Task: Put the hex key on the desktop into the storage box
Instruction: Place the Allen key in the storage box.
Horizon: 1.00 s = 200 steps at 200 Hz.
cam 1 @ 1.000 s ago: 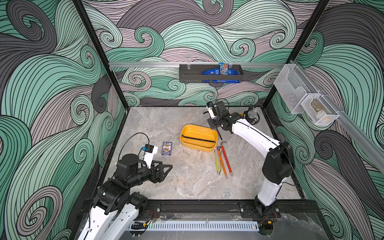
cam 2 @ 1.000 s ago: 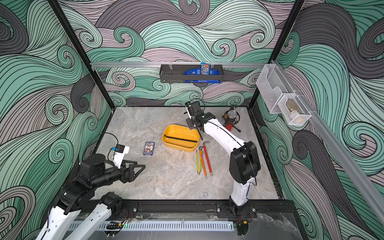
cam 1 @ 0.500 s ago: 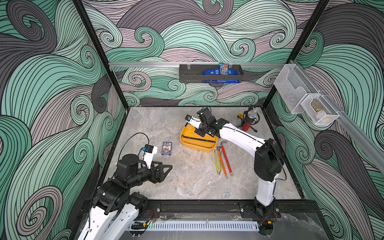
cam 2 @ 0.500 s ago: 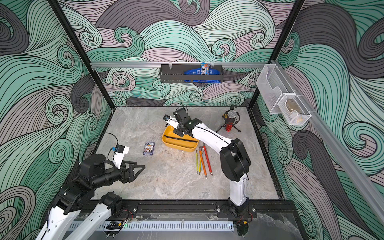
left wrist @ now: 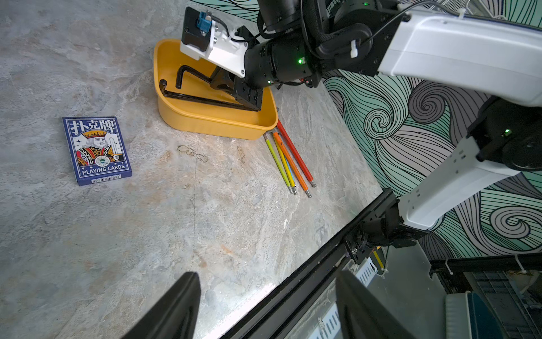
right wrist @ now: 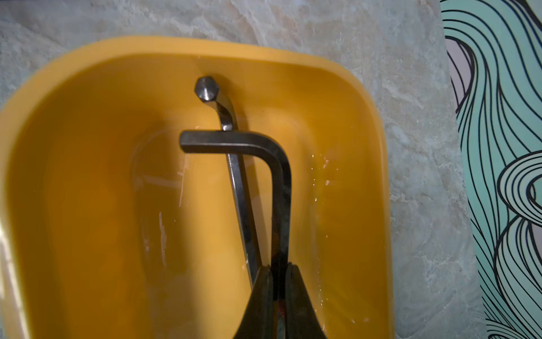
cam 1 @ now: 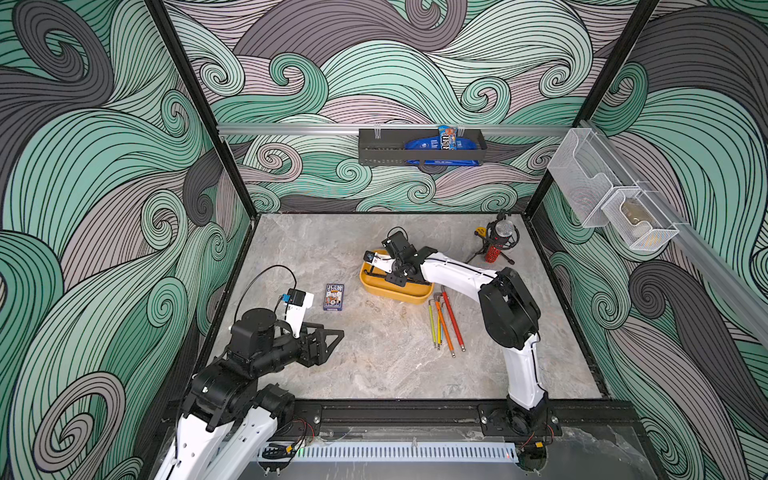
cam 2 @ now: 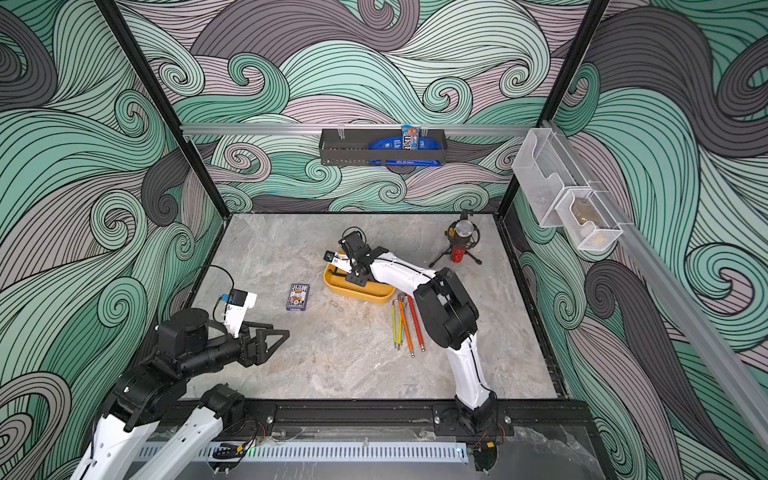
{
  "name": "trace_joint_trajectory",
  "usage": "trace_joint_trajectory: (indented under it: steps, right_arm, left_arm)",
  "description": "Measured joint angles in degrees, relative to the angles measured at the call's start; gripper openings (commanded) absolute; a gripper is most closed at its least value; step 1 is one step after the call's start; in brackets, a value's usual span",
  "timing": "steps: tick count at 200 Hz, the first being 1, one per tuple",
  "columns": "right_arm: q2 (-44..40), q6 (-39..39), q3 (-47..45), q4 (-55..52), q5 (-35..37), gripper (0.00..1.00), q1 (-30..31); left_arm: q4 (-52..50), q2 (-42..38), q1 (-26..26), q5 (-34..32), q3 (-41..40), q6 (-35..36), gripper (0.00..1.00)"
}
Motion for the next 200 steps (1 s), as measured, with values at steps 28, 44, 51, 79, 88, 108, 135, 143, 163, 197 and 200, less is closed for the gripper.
trace_joint_trajectory:
  steps: [28,44,51,79,88,108,135,143,163,197,200]
  right_arm:
    - [1.9,0.0,0.0,0.4,0.1,0.0,0.8]
    - [3.0,-0.2,0.0,0.3,0.1,0.0,1.3]
    - [3.3,-0.3,0.0,0.3,0.1,0.0,1.4]
    - [3.4,-0.7,0.0,0.6,0.1,0.0,1.9]
    - [3.5,-0.7,0.0,0.7,0.1,0.03,1.9]
    - [3.5,-0.7,0.0,1.0,0.2,0.11,2.0]
    - [3.9,-0.6,0.0,1.5,0.4,0.14,2.4]
    - [4.1,-0.7,0.0,1.7,0.4,0.17,2.5]
    - [4.4,-0.5,0.0,1.7,0.4,0.24,2.8]
    - [4.4,0.0,0.0,2.1,0.9,0.32,3.2]
    - [4.4,0.1,0.0,2.2,1.1,0.32,3.2]
  left_arm:
    - [0.0,0.2,0.0,0.0,0.0,0.0,0.75]
    - [0.0,0.3,0.0,0.0,0.0,0.0,0.75]
    - [0.0,0.4,0.0,0.0,0.0,0.0,0.75]
    - [0.0,0.9,0.0,0.0,0.0,0.1,0.75]
    - [0.0,0.9,0.0,0.0,0.0,0.1,0.75]
    - [0.0,1.0,0.0,0.0,0.0,0.1,0.75]
    - [0.0,1.0,0.0,0.0,0.0,0.2,0.75]
    - [0.0,1.0,0.0,0.0,0.0,0.3,0.75]
    - [0.1,1.0,0.0,0.0,0.0,0.4,0.75]
    - [0.1,1.0,0.0,0.0,0.0,0.4,0.75]
    - [0.1,1.0,0.0,0.0,0.0,0.4,0.75]
